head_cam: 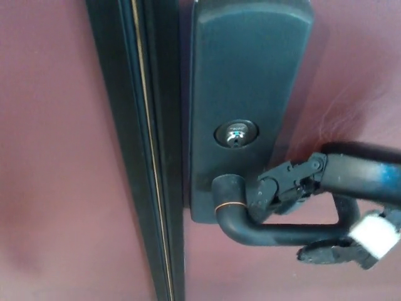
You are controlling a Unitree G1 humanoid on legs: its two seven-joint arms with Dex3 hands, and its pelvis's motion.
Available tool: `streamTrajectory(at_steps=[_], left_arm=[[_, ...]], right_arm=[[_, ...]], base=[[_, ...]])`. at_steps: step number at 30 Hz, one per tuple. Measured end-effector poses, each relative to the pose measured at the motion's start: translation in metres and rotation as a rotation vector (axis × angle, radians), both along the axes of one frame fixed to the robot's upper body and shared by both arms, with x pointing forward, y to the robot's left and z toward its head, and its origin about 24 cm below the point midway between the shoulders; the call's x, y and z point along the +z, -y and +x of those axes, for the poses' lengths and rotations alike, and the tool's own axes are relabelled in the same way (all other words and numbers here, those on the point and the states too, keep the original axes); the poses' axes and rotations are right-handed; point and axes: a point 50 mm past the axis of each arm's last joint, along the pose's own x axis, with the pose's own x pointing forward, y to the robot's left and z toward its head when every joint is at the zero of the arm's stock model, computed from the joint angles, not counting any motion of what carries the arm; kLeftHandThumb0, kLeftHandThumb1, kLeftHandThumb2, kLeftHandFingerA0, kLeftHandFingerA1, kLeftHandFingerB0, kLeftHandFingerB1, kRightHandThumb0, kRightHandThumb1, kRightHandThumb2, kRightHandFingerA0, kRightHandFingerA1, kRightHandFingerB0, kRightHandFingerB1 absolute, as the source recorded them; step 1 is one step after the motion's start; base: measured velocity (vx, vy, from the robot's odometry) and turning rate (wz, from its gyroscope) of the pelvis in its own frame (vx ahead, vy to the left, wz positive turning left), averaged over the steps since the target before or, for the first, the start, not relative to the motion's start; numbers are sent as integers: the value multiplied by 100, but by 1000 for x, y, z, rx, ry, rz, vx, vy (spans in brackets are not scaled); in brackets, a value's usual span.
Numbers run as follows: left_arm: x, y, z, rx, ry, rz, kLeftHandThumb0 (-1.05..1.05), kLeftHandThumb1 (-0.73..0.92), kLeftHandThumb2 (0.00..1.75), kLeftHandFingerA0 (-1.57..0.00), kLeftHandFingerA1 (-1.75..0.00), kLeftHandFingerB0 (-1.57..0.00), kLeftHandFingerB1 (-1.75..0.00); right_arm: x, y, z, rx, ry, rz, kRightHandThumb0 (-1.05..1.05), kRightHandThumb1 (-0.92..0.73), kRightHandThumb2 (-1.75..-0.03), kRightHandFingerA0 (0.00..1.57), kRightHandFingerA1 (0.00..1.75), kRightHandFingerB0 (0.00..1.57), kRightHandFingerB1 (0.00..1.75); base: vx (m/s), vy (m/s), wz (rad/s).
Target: The robot walks towards the door handle and put its right hand on it and twist the handle
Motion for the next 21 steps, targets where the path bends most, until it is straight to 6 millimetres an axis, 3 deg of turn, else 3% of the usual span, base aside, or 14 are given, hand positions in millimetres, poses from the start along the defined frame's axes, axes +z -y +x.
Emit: streamTrajectory(at_steps=[1,2,13,21], left_arm=[[0,0,0,0,0,0,-29,62,59,-48,-40,-34,-34],[0,0,0,-1,0,0,-29,62,59,-48,-40,-34,-34],[-1,0,-3,-6,-10,3,-29,62,59,-48,-40,-34,-34],[-2,0,-6,-8,-16,4,-30,61,59,-48,-40,-34,-34]], right_arm=[[4,1,-1,0,3,-17,-55,-62,-68,3,19,8,22],[7,1,-1,-1,4,-29,-62,-48,-81,0,20,3,24],[48,2,-17,-30,70,-212,-64,-50,-79,0,12,3,20],[69,6,-29,-95,115,-273,-58,-47,-78,0,18,3,25]], base=[[0,0,0],[0,0,0],[0,0,0],[0,0,0]])
